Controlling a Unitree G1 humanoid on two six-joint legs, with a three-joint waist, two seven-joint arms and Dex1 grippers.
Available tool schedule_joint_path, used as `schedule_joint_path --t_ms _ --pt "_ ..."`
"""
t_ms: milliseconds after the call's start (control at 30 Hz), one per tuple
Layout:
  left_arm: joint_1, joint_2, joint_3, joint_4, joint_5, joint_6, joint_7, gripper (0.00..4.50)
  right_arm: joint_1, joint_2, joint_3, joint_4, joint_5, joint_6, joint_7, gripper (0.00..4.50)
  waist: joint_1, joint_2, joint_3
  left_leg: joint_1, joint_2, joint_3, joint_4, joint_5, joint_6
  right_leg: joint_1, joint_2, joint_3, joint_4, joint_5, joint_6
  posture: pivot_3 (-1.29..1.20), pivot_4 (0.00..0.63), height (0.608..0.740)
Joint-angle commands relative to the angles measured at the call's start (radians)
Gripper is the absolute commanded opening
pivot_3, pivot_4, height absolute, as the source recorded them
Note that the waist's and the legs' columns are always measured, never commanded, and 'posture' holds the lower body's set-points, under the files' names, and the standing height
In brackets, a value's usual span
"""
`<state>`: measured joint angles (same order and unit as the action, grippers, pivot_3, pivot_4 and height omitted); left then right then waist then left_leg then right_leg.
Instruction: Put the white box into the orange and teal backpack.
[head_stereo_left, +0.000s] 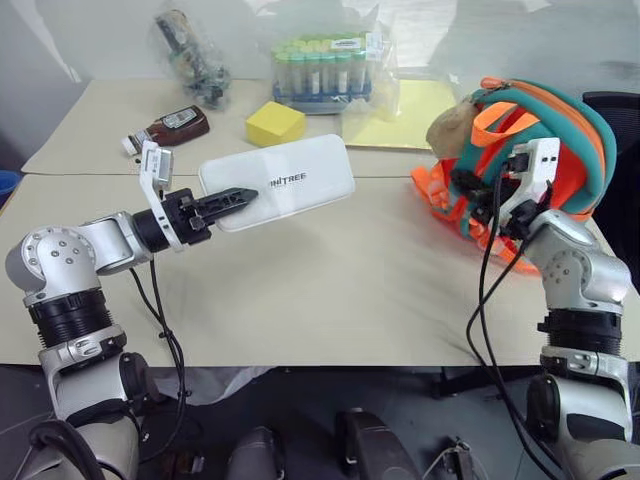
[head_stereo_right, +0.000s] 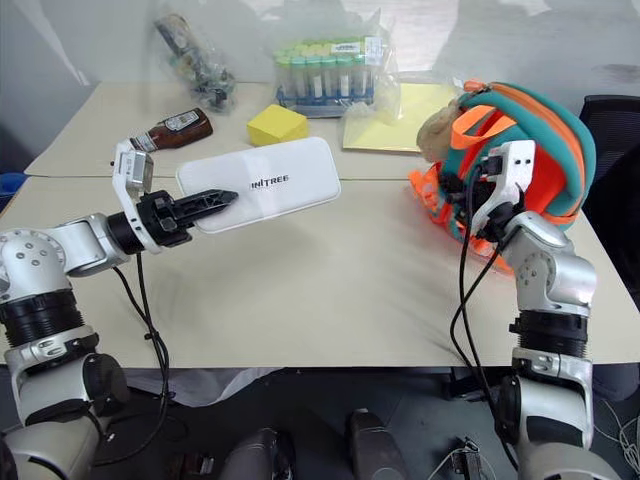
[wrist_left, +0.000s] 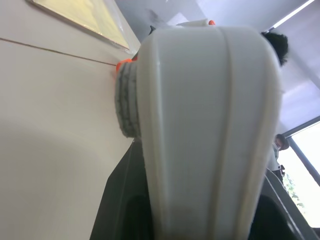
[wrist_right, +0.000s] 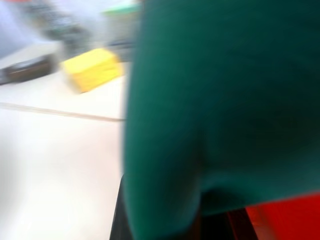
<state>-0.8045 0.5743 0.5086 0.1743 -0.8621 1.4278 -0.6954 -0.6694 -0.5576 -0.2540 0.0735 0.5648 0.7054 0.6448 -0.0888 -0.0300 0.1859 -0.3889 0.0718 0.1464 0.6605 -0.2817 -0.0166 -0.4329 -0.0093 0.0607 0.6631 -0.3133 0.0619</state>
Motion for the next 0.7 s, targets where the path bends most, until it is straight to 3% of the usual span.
schedule_joint_path --t_ms 33,167,367,700 --pt "-0.053 0.055 0.005 0.013 -0.032 -0.088 -0.081 1.26 0.012 -0.075 0.002 -0.230 0.170 0.158 0.103 0.04 0.003 0.000 0.000 0.000 0.000 0.000 -0.001 0.001 -0.001 0.000 0.000 0.000 0.000 0.000 0.000 0.00 0.150 0.740" --pt "-0.098 0.086 -0.037 0.071 -0.012 -0.172 -0.136 1.26 0.052 -0.197 -0.032 -0.398 0.367 0.304 0.230 0.04 0.009 0.000 0.000 0.000 0.001 -0.001 -0.002 0.001 -0.002 0.000 0.001 -0.001 -0.001 -0.001 -0.001 0.00 0.150 0.740" --pt "-0.133 0.103 -0.077 0.063 -0.056 -0.215 -0.252 1.26 0.072 -0.328 -0.130 -0.456 0.628 0.445 0.291 0.04 0.008 0.000 0.000 0.000 -0.001 0.000 -0.002 0.000 0.001 0.001 -0.001 0.000 -0.003 -0.001 -0.001 0.00 0.150 0.740" --pt "-0.124 0.042 -0.249 -0.083 -0.007 -0.398 -0.360 1.26 0.086 -0.452 -0.199 -0.441 0.944 0.518 0.232 0.04 0.013 -0.002 0.001 -0.001 -0.001 -0.002 -0.001 -0.001 0.002 0.001 -0.002 0.000 -0.004 -0.001 -0.001 0.00 0.150 0.740"
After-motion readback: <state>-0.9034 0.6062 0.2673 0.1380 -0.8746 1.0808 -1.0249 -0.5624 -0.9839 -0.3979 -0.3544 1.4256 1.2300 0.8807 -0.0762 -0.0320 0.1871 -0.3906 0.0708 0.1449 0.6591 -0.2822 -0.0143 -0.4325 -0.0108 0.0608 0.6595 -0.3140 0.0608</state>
